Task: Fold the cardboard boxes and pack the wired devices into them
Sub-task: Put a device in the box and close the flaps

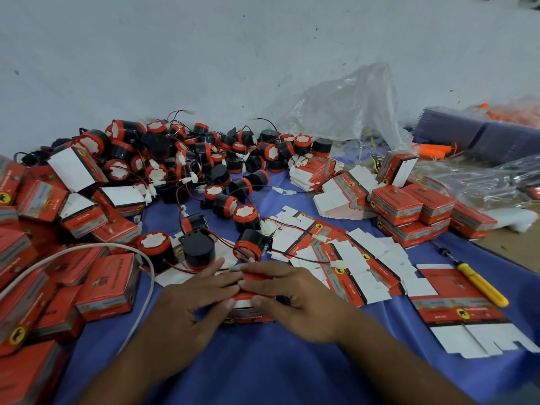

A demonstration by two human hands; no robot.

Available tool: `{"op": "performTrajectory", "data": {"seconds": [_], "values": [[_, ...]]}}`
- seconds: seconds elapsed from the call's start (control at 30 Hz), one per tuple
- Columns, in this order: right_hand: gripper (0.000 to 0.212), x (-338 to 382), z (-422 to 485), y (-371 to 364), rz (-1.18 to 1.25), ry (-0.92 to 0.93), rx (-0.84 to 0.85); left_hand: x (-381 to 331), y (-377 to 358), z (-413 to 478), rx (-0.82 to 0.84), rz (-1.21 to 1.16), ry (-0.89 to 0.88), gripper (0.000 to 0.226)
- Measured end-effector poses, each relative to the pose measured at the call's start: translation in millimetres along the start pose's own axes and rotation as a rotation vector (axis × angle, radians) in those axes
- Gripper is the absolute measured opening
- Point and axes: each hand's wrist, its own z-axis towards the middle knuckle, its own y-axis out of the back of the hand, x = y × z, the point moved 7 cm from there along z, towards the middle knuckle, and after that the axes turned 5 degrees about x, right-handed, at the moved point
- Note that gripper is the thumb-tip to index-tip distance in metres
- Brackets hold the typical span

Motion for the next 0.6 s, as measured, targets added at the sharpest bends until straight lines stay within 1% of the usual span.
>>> {"op": "performTrajectory", "data": {"seconds": [0.07, 0.2, 0.33, 0.4, 0.47, 0.53, 0.6], "values": [[0.034, 1.2, -0.9, -1.0, -0.013, 0.012, 0.005, -4.0, 2.3, 0.0, 0.008, 0.045, -0.035, 0.031], [0.034, 1.8, -0.3, 1.4, -0.054, 0.032, -0.052, -13.9, 5.8, 3.9, -0.026, 0.126, -0.102, 0.033], [0.034, -0.1, 0.2, 0.2, -0.077, 0.039, -0.032, -18.6, 3.7, 4.8, 0.02, 0.173, -0.144, 0.039], [0.035, -2.7, -0.8, -2.0, -0.09, 0.026, -0.009, -17.6, 3.4, 4.9, 0.039, 0.173, -0.14, 0.042], [0.035, -3.8, -1.2, -2.0, -0.095, 0.025, -0.004, -15.8, 4.1, 5.1, 0.033, 0.175, -0.13, 0.037], [0.035, -2.0, -0.3, 1.0, -0.127, 0.043, -0.027, -13.0, 3.5, 4.1, 0.031, 0.17, -0.115, 0.037], [0.033, 2.6, 0.9, 4.0, -0.21, 0.091, -0.076, -10.3, 3.1, 2.6, 0.026, 0.156, -0.095, 0.034]]}}
